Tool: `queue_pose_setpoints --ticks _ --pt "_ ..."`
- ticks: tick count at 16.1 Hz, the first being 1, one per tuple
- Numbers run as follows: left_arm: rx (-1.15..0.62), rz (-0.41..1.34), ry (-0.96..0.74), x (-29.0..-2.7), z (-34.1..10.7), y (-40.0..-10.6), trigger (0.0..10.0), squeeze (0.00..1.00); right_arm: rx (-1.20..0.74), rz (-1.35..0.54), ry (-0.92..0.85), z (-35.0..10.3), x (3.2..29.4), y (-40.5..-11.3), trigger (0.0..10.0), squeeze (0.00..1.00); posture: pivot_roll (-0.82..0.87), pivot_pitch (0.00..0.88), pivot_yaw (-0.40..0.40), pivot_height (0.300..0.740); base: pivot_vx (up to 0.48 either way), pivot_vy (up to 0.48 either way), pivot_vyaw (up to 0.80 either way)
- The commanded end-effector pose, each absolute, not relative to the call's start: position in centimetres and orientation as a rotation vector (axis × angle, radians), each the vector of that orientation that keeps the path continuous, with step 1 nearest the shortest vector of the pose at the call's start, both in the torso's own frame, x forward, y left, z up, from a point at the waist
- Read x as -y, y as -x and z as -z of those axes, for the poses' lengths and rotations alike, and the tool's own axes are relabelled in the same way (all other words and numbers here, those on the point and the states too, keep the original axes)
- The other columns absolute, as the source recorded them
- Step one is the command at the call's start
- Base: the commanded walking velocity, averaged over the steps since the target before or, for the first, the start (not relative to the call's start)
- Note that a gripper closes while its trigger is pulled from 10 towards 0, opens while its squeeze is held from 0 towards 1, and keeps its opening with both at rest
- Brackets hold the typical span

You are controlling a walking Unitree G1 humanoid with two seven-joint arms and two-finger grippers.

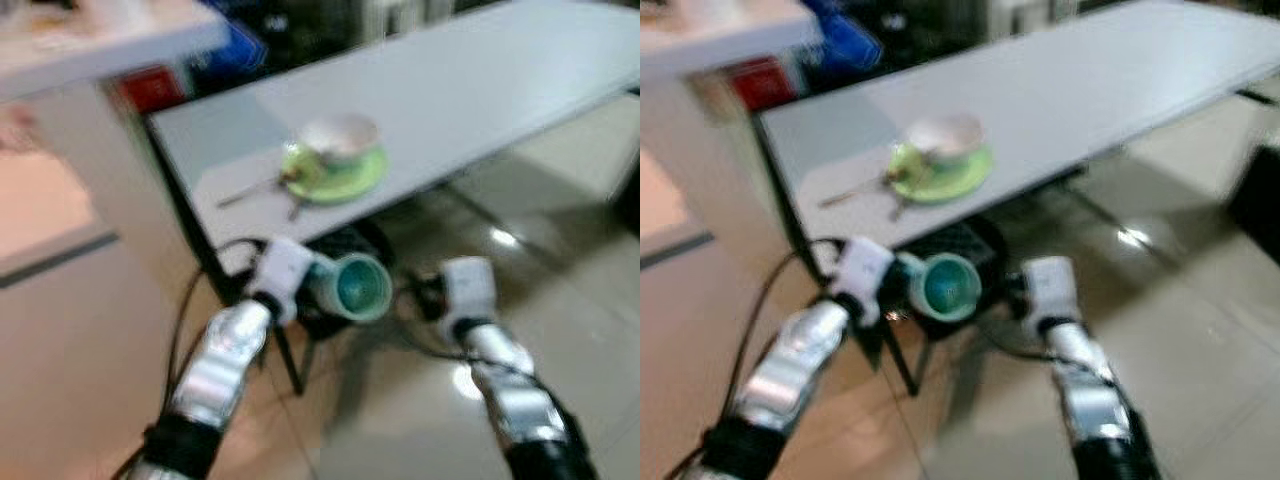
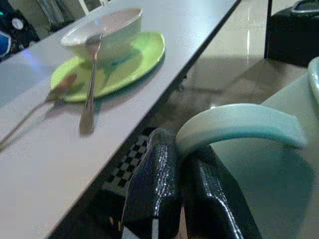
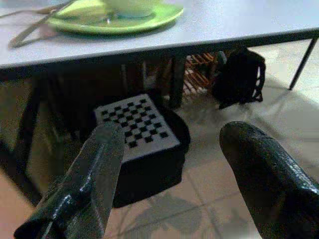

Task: Setting the table

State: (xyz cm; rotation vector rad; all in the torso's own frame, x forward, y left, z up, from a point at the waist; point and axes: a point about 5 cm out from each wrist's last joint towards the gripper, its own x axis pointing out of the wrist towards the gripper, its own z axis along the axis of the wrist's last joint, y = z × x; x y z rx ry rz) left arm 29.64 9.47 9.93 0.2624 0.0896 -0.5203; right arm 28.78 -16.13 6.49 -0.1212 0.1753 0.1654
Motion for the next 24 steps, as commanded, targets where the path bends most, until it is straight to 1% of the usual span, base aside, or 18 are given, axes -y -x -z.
queue_pose_setpoints --ticks 1,5,7,9,13,16,20,24 --pt "-0.085 0.470 -0.296 -11.2 -10.2 -30.0 0.0 0.00 -0.126 -0.233 0.110 -7.5 13.8 -29.3 10.0 0.00 -0.04 0.000 0.107 0.740 0.000 -0.416 0.75" --pt "-0.071 0.479 -0.326 -10.7 -10.2 -30.0 0.0 0.00 -0.127 -0.243 0.105 -7.5 13.6 -29.3 10.0 0.00 -0.04 0.000 0.110 0.740 0.000 -0.452 0.74" --pt "-0.058 0.514 -0.314 -10.1 -10.3 -29.9 0.0 0.00 -0.131 -0.245 0.103 -7.4 13.5 -29.2 10.0 0.00 -0.04 0.000 0.113 0.740 0.000 -0.469 0.73" --pt "-0.042 0.560 -0.329 -9.6 -10.4 -29.5 0.0 0.00 -0.149 -0.246 0.092 -7.3 13.4 -29.3 10.0 0.00 -0.04 0.000 0.115 0.740 0.000 -0.480 0.00" --pt "-0.059 0.493 -0.379 -9.8 -10.2 -30.2 0.0 0.00 -0.139 -0.248 0.091 -7.4 13.2 -29.3 10.0 0.00 -0.04 0.000 0.117 0.740 0.000 -0.471 0.00" --pt "-0.063 0.474 -0.394 -10.1 -10.2 -30.5 0.0 0.00 -0.134 -0.253 0.092 -7.5 13.1 -29.3 10.0 0.00 -0.04 0.000 0.119 0.740 0.275 -0.389 0.00" --pt "-0.061 0.491 -0.417 -9.9 -10.0 -30.6 0.0 0.00 -0.132 -0.255 0.093 -7.4 13.2 -29.1 10.0 0.00 -0.05 0.000 0.123 0.740 0.351 -0.323 0.00" --pt "-0.045 0.500 -0.425 -9.8 -10.2 -30.7 0.0 0.00 -0.133 -0.254 0.092 -7.4 13.3 -29.1 10.0 0.00 -0.05 0.000 0.124 0.740 0.000 -0.418 0.00"
